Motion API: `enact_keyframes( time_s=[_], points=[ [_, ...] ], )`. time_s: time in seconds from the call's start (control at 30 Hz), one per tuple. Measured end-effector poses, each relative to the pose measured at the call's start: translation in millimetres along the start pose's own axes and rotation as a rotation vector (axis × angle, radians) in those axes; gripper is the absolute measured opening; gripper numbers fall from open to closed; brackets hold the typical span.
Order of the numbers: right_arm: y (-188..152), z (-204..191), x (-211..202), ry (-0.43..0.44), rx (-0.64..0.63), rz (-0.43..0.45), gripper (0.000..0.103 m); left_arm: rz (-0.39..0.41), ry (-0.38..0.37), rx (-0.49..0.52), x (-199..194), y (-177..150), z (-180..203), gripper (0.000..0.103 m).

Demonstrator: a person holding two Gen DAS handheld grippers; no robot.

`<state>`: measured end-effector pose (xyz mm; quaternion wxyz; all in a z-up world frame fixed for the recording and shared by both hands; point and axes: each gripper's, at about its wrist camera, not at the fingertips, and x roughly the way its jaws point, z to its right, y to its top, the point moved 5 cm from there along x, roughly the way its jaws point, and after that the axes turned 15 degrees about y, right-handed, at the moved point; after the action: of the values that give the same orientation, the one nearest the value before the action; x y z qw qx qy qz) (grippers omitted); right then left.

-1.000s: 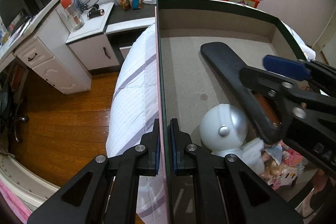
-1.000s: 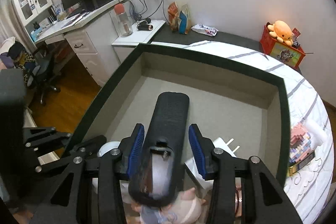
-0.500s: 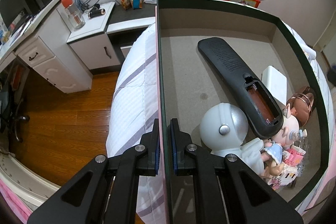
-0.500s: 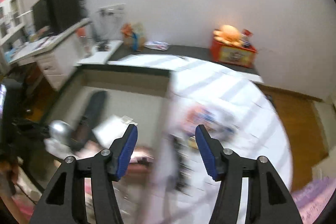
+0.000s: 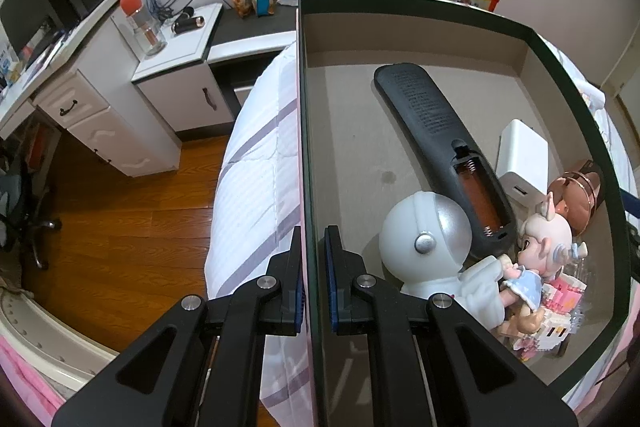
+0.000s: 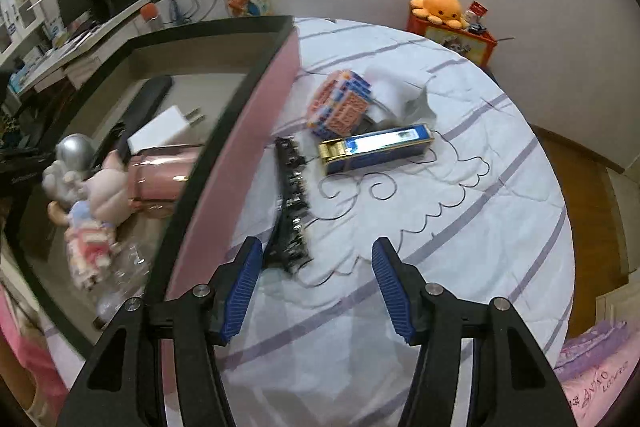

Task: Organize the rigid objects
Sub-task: 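Grasp the black toothed hair clip with the right tool and lift it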

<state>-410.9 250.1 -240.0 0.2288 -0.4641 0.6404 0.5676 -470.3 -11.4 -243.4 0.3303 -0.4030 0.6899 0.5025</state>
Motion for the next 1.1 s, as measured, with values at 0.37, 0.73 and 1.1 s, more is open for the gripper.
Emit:
enact_keyframes(
  time_s=[0.37, 0.73, 1.1],
  points=[
    [8, 8, 11, -0.028, -0.024, -0.001, 0.059, 0.000, -0.006, 0.001, 0, -1, 1, 0.007],
    [21, 12, 29, 0.002, -0.087, -0.022, 0.040, 0.003, -0.021, 0.000, 0, -1, -1, 0.007],
    [19, 5, 6, 0.043, -0.065, 0.022, 0.020, 0.005, -0.020, 0.003, -1, -1, 0, 0.007]
  ],
)
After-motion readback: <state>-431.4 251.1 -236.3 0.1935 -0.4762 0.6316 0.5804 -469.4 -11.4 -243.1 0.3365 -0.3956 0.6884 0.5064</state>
